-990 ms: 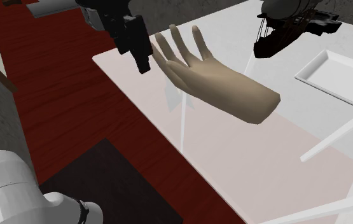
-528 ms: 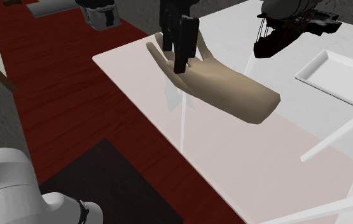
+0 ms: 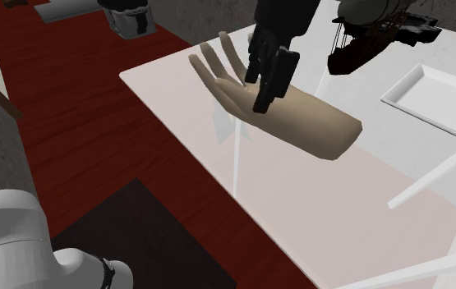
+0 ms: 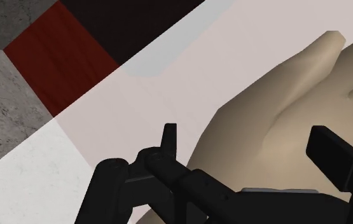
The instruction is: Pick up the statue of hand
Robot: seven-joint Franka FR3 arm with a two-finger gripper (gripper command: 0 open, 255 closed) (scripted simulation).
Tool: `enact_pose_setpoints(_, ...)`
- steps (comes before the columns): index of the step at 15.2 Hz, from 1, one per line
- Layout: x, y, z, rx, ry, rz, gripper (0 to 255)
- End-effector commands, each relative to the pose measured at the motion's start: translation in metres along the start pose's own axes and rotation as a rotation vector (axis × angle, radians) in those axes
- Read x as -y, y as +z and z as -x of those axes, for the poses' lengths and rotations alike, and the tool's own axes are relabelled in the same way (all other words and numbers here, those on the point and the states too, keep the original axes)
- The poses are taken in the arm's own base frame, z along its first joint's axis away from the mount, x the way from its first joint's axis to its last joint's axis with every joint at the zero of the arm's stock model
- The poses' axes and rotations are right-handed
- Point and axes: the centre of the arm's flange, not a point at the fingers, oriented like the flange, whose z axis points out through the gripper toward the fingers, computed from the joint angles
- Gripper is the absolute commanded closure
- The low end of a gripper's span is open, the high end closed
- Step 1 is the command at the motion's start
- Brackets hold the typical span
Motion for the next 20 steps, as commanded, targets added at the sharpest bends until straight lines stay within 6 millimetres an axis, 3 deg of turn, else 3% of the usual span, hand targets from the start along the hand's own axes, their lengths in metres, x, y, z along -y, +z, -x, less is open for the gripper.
enact_pose_setpoints(1,0.002,0.010,-0.002,0.001,0.002,0.000,0)
enact_pose_setpoints(3,0.003,0.023,-0.005,0.001,0.002,0.000,0)
enact_pose_setpoints(5,0.003,0.023,-0.005,0.001,0.002,0.000,0)
enact_pose_setpoints(6,0.002,0.023,-0.005,0.001,0.002,0.000,255)
enact_pose_setpoints(15,0.003,0.023,-0.005,0.001,0.002,0.000,255)
enact_pose_setpoints(20,0.001,-0.002,0.001,0.001,0.002,0.000,255)
